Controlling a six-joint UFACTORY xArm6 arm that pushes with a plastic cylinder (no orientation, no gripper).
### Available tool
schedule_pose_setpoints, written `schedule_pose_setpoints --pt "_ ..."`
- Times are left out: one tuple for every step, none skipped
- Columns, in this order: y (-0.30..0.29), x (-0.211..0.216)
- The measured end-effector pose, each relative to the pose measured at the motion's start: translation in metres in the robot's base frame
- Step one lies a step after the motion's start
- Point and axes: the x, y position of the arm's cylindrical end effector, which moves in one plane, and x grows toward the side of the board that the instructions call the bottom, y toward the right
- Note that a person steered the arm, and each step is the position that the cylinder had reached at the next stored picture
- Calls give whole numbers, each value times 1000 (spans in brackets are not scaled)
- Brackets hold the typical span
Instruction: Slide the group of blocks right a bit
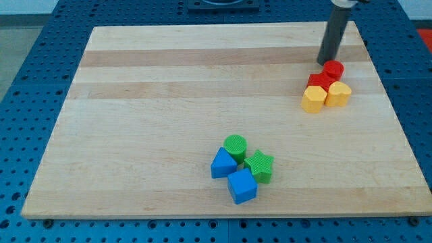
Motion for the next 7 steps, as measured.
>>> schedule_pose_setpoints --pt "0 16" --pt "1 24" --pt "1 27" --pt "-14 21" --pt "-67 -3" --pt "-115 13" --pt "-145 61"
